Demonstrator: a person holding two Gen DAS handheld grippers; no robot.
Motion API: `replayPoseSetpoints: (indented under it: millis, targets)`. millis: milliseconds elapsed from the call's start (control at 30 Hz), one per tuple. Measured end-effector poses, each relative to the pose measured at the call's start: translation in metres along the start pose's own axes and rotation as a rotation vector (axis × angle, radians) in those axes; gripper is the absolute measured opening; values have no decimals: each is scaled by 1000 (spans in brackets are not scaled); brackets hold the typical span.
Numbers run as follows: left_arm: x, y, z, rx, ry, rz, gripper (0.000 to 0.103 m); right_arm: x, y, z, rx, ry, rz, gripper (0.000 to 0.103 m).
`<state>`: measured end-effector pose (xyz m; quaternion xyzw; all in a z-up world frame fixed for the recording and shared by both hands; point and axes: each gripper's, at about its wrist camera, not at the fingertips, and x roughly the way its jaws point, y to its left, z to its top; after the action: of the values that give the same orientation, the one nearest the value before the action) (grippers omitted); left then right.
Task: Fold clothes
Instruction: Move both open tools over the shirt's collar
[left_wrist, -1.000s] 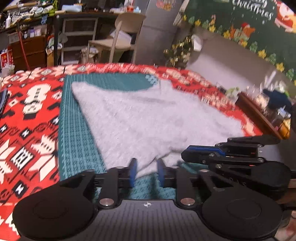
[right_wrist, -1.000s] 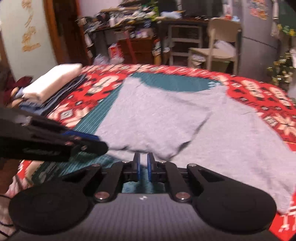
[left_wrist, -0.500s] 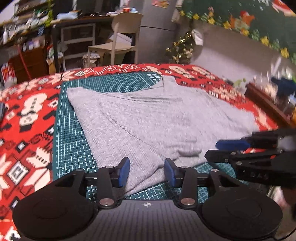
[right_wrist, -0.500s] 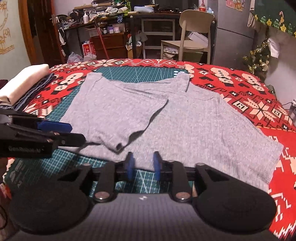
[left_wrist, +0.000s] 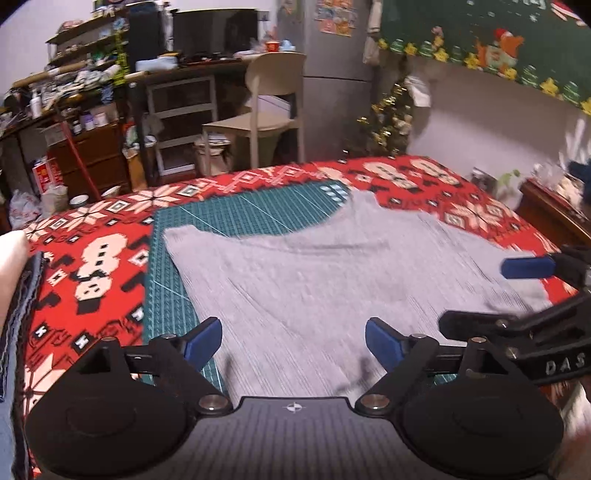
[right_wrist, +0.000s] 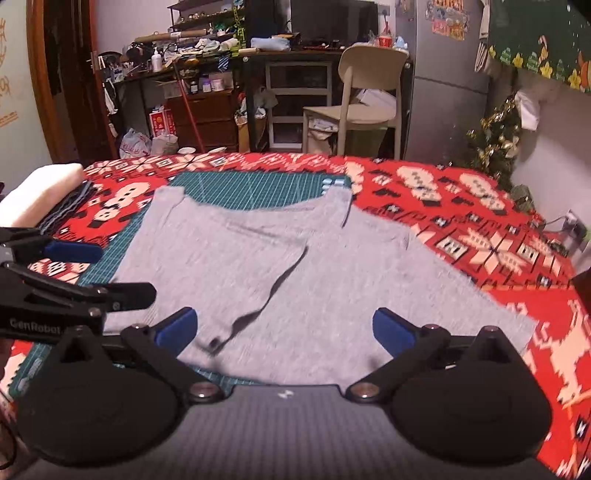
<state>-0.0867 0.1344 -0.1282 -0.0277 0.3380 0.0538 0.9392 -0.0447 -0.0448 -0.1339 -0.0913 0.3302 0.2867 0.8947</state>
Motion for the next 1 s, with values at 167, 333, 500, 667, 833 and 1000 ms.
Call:
replayPoseSetpoints:
  millis: [167, 333, 500, 667, 833, 1000]
  targets:
    - [4, 4, 16, -58, 6, 47, 91, 5, -4, 17, 14, 11, -55, 102]
    - [5, 7, 27, -43, 9, 40, 91, 0, -5, 23, -23, -19, -69, 102]
    - [5, 2, 32, 30, -3, 53, 91, -5, -7, 29, 17, -13, -56, 102]
    - [11, -4, 37, 40, 0, 101, 92, -2, -4, 34, -48, -1, -98, 102]
    - [21, 0, 44, -14, 34, 78, 92, 17, -10, 37, -48, 79, -142, 102]
    - [27, 5, 47, -79, 23, 31, 87, 25, -21, 35, 43, 71, -105, 102]
